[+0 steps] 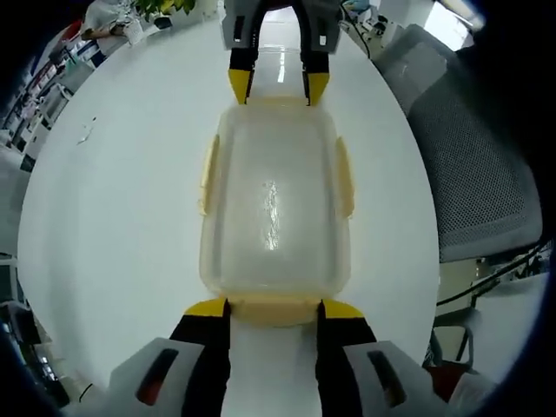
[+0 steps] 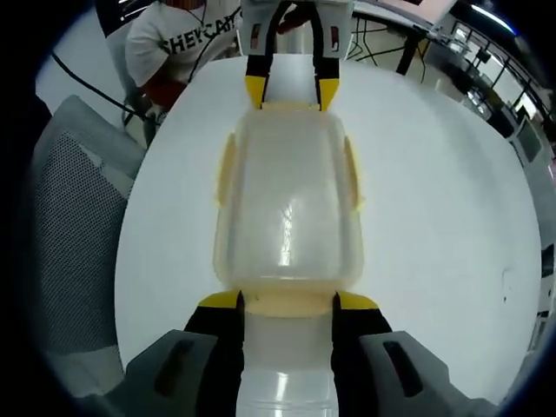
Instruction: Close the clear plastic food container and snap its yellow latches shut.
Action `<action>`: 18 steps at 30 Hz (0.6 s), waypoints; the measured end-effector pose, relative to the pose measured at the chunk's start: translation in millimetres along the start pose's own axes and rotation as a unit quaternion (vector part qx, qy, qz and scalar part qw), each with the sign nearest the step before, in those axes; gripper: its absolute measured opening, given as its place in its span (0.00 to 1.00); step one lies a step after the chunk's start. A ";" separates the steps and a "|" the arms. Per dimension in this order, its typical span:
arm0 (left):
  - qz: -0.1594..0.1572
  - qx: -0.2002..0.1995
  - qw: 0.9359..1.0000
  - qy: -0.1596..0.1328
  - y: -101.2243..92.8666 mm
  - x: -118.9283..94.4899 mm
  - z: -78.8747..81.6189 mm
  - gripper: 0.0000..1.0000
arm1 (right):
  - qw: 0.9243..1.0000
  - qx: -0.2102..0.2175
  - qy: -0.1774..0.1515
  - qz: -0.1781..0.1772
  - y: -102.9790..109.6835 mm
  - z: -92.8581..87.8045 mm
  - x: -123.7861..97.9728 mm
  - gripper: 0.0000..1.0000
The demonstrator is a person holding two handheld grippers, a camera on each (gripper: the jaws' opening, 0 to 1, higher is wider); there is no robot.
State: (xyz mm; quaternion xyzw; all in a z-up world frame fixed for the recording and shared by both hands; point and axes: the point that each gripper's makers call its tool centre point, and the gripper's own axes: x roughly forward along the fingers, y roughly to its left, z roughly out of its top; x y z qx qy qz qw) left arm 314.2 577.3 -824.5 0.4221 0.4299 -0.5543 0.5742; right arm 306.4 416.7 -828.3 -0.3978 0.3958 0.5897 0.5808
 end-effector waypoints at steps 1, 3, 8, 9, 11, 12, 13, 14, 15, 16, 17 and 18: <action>0.000 0.000 1.000 -0.001 0.5 -1.1 0.1 0.33 | 1.000 0.001 -0.001 0.001 0.4 0.1 -1.6 0.35; -0.002 0.000 1.000 -0.003 0.2 -3.5 1.6 0.33 | 1.000 0.001 -0.002 0.001 1.9 0.7 -4.4 0.35; -0.001 0.005 1.000 -0.001 -0.7 -11.7 5.4 0.33 | 1.000 0.003 -0.003 0.000 4.3 3.4 -11.6 0.36; -0.002 0.006 1.000 -0.001 -0.9 -14.2 6.0 0.33 | 1.000 0.003 -0.003 0.001 4.9 4.3 -13.6 0.36; -0.004 0.004 1.000 0.000 -1.4 -17.6 6.8 0.33 | 1.000 0.000 -0.004 -0.002 4.0 5.7 -16.5 0.36; -0.005 0.001 1.000 -0.001 -1.2 -19.8 7.2 0.33 | 1.000 0.000 -0.005 -0.002 3.7 6.4 -18.6 0.36; -0.005 0.002 1.000 -0.002 -1.2 -21.3 7.3 0.33 | 1.000 0.000 -0.005 -0.002 3.4 7.0 -19.8 0.36; -0.005 0.000 1.000 -0.002 -1.0 -23.4 7.5 0.33 | 1.000 -0.001 -0.007 -0.005 2.7 8.4 -21.9 0.36; -0.004 0.000 1.000 -0.002 -0.7 -25.0 7.6 0.33 | 1.000 -0.002 -0.008 -0.007 2.2 9.3 -23.2 0.36; -0.002 0.000 1.000 -0.002 -0.4 -25.9 7.6 0.33 | 1.000 -0.002 -0.009 -0.008 2.1 10.7 -25.5 0.36; 0.001 0.003 1.000 -0.003 0.2 -28.3 8.0 0.33 | 1.000 0.000 -0.010 -0.007 2.3 11.6 -27.2 0.36; 0.000 0.004 1.000 -0.003 -0.3 -30.4 8.5 0.33 | 1.000 0.001 -0.010 -0.005 3.2 12.5 -29.5 0.36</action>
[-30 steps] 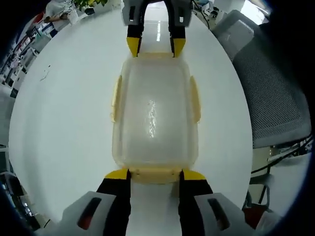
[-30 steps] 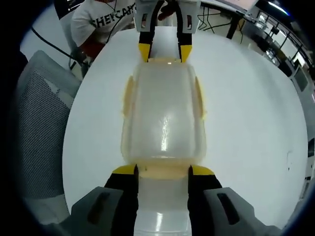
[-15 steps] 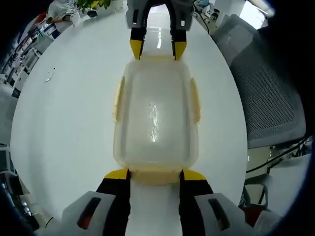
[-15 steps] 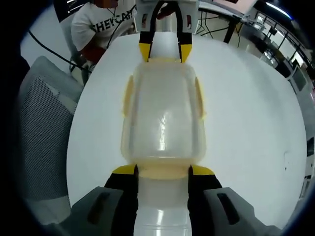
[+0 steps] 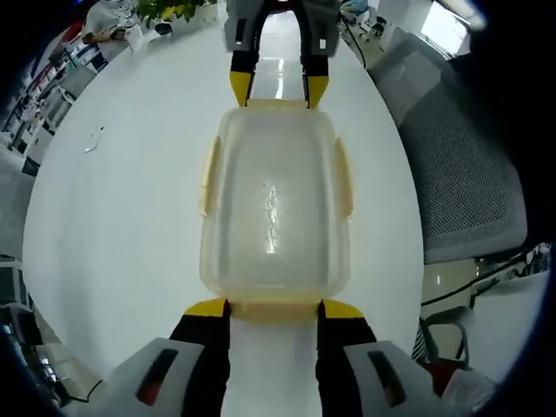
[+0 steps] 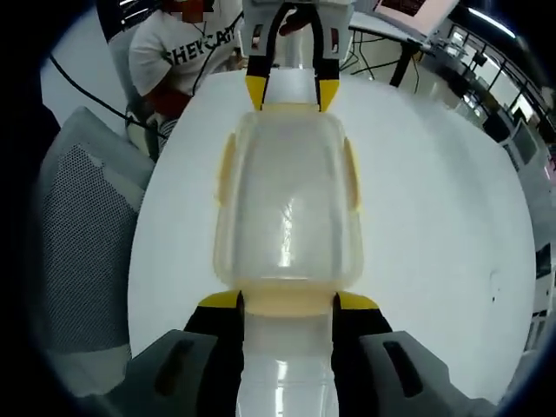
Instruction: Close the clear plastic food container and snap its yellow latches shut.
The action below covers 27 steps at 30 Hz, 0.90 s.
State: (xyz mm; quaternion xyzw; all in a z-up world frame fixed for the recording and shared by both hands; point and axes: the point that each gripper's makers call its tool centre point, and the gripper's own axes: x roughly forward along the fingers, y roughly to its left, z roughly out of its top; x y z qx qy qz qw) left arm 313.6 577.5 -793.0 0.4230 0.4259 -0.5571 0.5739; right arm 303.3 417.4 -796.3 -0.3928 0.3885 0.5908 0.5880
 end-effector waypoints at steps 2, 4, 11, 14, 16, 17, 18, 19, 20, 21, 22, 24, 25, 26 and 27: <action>0.000 0.002 1.000 0.000 -0.1 -3.6 1.4 0.33 | 1.000 0.000 0.000 0.000 0.2 1.0 -2.9 0.36; -0.004 0.000 1.000 -0.002 -0.4 -7.3 2.9 0.33 | 1.000 -0.001 0.000 -0.001 0.4 1.8 -5.4 0.36; 0.002 0.011 1.000 -0.002 1.7 -13.6 8.1 0.33 | 1.000 0.003 0.002 -0.008 0.3 3.0 -14.9 0.36; 0.003 0.010 1.000 -0.005 2.6 -15.1 12.2 0.33 | 1.000 0.001 0.007 -0.010 -0.9 0.5 -17.2 0.36; 0.005 0.011 1.000 -0.003 3.0 -15.7 14.6 0.33 | 1.000 0.003 0.009 -0.010 -2.0 -0.9 -20.1 0.36; 0.006 0.011 1.000 -0.003 3.4 -16.0 15.2 0.33 | 1.000 0.003 0.008 -0.010 -1.9 -1.2 -21.4 0.36; 0.005 0.010 1.000 -0.002 3.7 -16.4 16.2 0.33 | 1.000 0.001 0.008 -0.010 -2.2 -1.8 -22.8 0.36; 0.005 0.009 1.000 -0.003 3.8 -16.5 17.0 0.33 | 1.000 0.001 0.008 -0.010 -2.4 -2.5 -23.6 0.36; 0.006 0.008 1.000 -0.004 4.5 -16.6 18.9 0.33 | 1.000 0.000 0.009 -0.010 -3.5 -4.2 -24.8 0.36; 0.006 0.006 1.000 -0.005 4.3 -16.7 20.2 0.33 | 1.000 -0.002 0.009 -0.010 -3.9 -5.2 -25.5 0.36; 0.007 0.004 1.000 -0.005 3.6 -16.9 22.3 0.33 | 1.000 -0.004 0.009 -0.010 -4.1 -6.6 -26.3 0.36; 0.008 0.001 1.000 -0.006 2.0 -16.3 25.3 0.33 | 1.000 -0.006 0.010 -0.008 -3.8 -9.4 -26.7 0.36; 0.007 0.000 1.000 -0.005 0.9 -15.5 26.1 0.33 | 1.000 -0.011 0.011 -0.007 -3.0 -11.3 -26.9 0.36; 0.009 -0.001 1.000 -0.005 0.0 -14.7 27.6 0.33 | 1.000 -0.012 0.012 -0.007 -2.8 -11.7 -27.0 0.36; 0.010 -0.002 1.000 -0.005 -0.7 -14.5 28.6 0.33 | 1.000 -0.012 0.012 -0.007 -2.5 -12.8 -27.7 0.36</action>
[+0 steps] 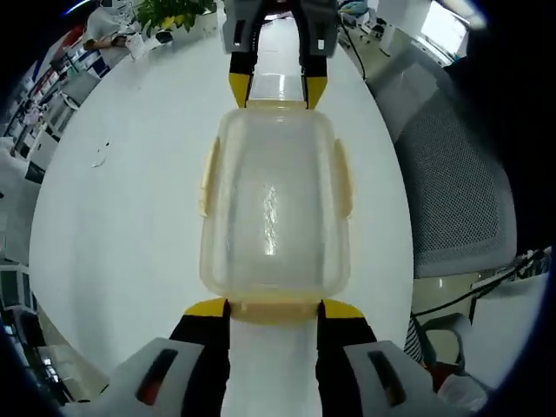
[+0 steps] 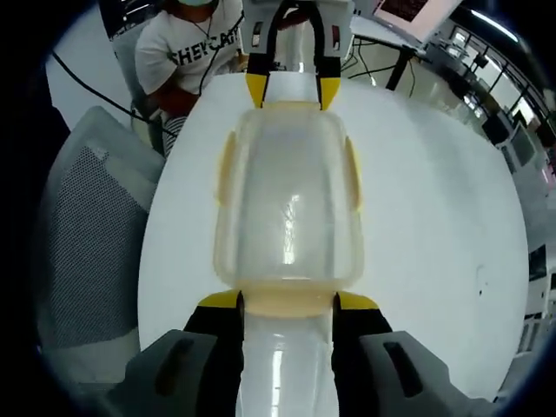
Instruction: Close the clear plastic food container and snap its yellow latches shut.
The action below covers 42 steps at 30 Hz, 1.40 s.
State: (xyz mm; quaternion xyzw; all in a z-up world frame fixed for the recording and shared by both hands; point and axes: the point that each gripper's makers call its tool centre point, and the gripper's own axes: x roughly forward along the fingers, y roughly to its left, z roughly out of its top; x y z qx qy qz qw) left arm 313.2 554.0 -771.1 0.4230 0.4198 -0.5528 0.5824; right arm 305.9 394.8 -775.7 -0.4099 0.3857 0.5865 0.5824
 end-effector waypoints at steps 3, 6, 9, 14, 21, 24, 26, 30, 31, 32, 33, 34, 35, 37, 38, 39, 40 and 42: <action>0.001 -0.004 1.000 0.001 -2.4 1.0 2.8 0.33 | 1.000 -0.002 -0.001 0.002 1.8 -2.8 -3.2 0.36; 0.000 -0.008 1.000 0.001 -6.4 1.4 8.6 0.33 | 1.000 -0.007 0.002 0.006 3.8 -8.0 -5.0 0.36; 0.002 -0.009 1.000 -0.002 -6.3 2.2 15.5 0.33 | 1.000 -0.007 0.005 0.006 3.3 -14.2 -8.0 0.36; 0.000 -0.010 1.000 -0.005 -7.3 6.4 27.0 0.33 | 1.000 -0.010 0.012 0.006 4.0 -26.7 -12.7 0.36; -0.001 -0.010 1.000 -0.005 -6.0 10.8 43.4 0.33 | 1.000 -0.010 0.014 0.003 3.2 -41.1 -18.8 0.36; 0.001 -0.010 1.000 -0.006 -4.8 14.0 50.7 0.33 | 1.000 -0.008 0.016 0.002 1.6 -48.7 -21.4 0.36; -0.002 -0.012 1.000 -0.007 -6.1 16.1 55.6 0.33 | 1.000 -0.008 0.017 0.003 2.3 -54.2 -22.6 0.36; -0.002 -0.013 1.000 -0.008 -7.4 19.6 63.3 0.33 | 1.000 -0.009 0.017 0.001 4.5 -62.0 -27.1 0.36; -0.002 -0.014 1.000 -0.009 -7.3 20.2 64.8 0.33 | 1.000 -0.007 0.015 0.000 4.2 -64.6 -28.1 0.36; -0.002 -0.016 1.000 -0.011 -8.0 20.8 67.5 0.33 | 1.000 -0.006 0.015 0.001 4.5 -66.6 -28.3 0.36; -0.002 -0.016 1.000 -0.012 -8.6 21.4 69.4 0.33 | 1.000 -0.005 0.016 0.000 4.8 -69.4 -28.3 0.36; -0.003 -0.014 1.000 -0.012 -9.5 22.5 71.7 0.33 | 1.000 -0.004 0.015 0.000 5.7 -71.0 -28.3 0.36; -0.004 -0.013 1.000 -0.011 -10.4 23.2 73.1 0.33 | 1.000 -0.003 0.015 0.002 7.2 -72.4 -28.2 0.36; -0.005 -0.011 1.000 -0.008 -11.1 24.2 76.5 0.33 | 1.000 -0.004 0.015 0.002 9.6 -75.7 -29.2 0.36; -0.005 -0.010 1.000 -0.008 -11.5 24.2 78.3 0.33 | 1.000 -0.003 0.015 0.001 10.0 -78.0 -30.3 0.36; -0.005 -0.010 1.000 -0.008 -11.7 24.5 80.6 0.33 | 1.000 -0.003 0.014 0.000 9.7 -79.4 -30.8 0.36; -0.003 -0.009 1.000 -0.008 -11.6 24.8 81.9 0.33 | 1.000 -0.003 0.013 -0.001 8.9 -81.4 -31.8 0.36; -0.002 -0.010 1.000 -0.007 -12.3 25.4 85.7 0.33 | 1.000 -0.002 0.012 -0.001 9.4 -84.1 -32.9 0.36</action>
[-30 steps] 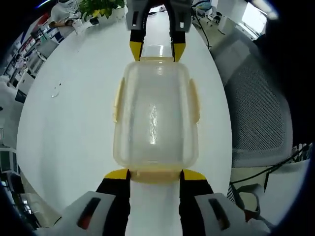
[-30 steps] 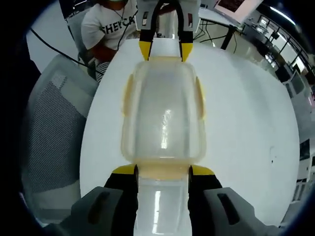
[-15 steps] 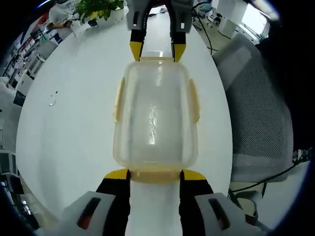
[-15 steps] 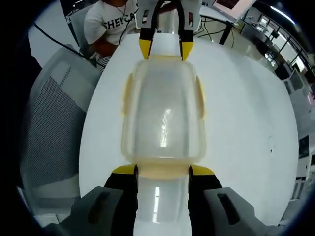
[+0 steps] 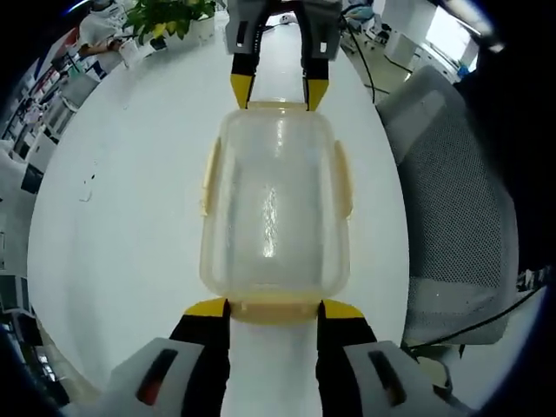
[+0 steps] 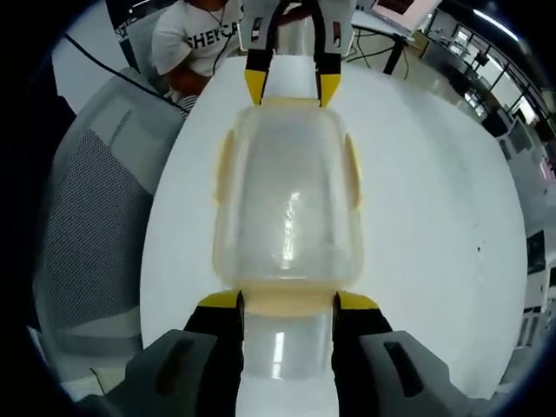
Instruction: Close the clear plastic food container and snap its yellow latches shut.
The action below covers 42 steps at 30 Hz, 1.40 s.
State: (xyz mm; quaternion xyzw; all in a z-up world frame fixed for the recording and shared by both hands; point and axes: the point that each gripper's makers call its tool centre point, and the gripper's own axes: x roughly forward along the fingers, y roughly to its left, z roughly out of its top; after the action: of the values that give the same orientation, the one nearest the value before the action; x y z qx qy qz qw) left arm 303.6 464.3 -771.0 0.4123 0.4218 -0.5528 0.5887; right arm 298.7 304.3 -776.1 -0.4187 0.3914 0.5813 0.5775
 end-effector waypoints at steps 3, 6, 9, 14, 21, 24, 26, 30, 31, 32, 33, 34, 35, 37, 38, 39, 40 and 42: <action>-0.003 -0.001 1.000 -0.002 -2.2 2.8 4.9 0.33 | 1.000 -0.002 0.002 0.002 1.5 -5.1 -1.3 0.36; -0.005 -0.001 1.000 -0.001 -2.8 5.5 9.1 0.33 | 1.000 -0.002 0.000 0.003 2.5 -9.9 -3.8 0.36; -0.004 -0.001 1.000 -0.003 -2.3 5.5 16.2 0.33 | 1.000 -0.001 0.002 0.003 2.3 -16.2 -5.2 0.36; -0.005 0.002 1.000 -0.005 -1.6 8.4 27.0 0.33 | 1.000 0.001 0.006 0.003 2.3 -27.7 -7.7 0.36; -0.004 0.004 1.000 -0.008 0.8 15.0 42.8 0.33 | 1.000 0.007 0.001 0.000 0.4 -43.3 -15.0 0.36; -0.006 0.005 1.000 -0.009 -0.2 18.7 51.3 0.33 | 1.000 0.006 0.005 0.002 1.8 -51.4 -17.1 0.36; -0.004 0.004 1.000 -0.010 2.0 21.1 56.0 0.33 | 1.000 0.008 0.004 -0.001 -1.9 -56.5 -19.8 0.36; -0.003 0.005 1.000 -0.011 4.8 24.7 63.3 0.33 | 1.000 0.010 0.005 -0.002 -3.0 -65.2 -20.6 0.36; -0.004 0.005 1.000 -0.010 4.2 25.9 65.4 0.33 | 1.000 0.009 0.005 -0.002 -2.8 -66.6 -20.6 0.36; -0.004 0.006 1.000 -0.009 3.7 26.5 66.7 0.33 | 1.000 0.009 0.006 -0.002 -2.5 -67.9 -20.9 0.36; -0.005 0.005 1.000 -0.009 3.0 27.1 68.8 0.33 | 1.000 0.007 0.007 -0.003 -2.2 -70.0 -21.5 0.36; -0.006 0.004 1.000 -0.009 2.3 28.0 70.1 0.33 | 1.000 0.005 0.008 -0.003 -1.4 -72.0 -22.2 0.36; -0.006 0.004 1.000 -0.009 1.5 29.2 71.8 0.33 | 1.000 0.003 0.009 -0.003 -1.2 -72.9 -22.3 0.36; -0.008 0.004 1.000 -0.009 0.3 30.7 74.1 0.33 | 1.000 0.002 0.010 -0.002 -0.2 -76.2 -24.0 0.36; -0.008 0.004 1.000 -0.009 0.1 31.3 75.6 0.33 | 1.000 0.002 0.010 -0.003 -0.1 -77.5 -24.8 0.36; -0.007 0.005 1.000 -0.010 0.5 32.2 77.9 0.33 | 1.000 0.003 0.010 -0.004 -0.3 -79.9 -25.9 0.36; -0.007 0.005 1.000 -0.012 0.8 33.3 79.6 0.33 | 1.000 0.003 0.011 -0.004 -0.4 -81.9 -26.5 0.36; -0.007 0.006 1.000 -0.014 1.2 35.4 84.2 0.33 | 1.000 0.005 0.011 -0.006 -0.3 -86.7 -28.3 0.36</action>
State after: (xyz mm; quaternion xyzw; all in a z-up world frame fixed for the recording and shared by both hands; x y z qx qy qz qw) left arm 309.4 373.5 -779.1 0.4051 0.4129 -0.5652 0.5882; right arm 301.5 213.2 -779.3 -0.4247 0.3985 0.5714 0.5782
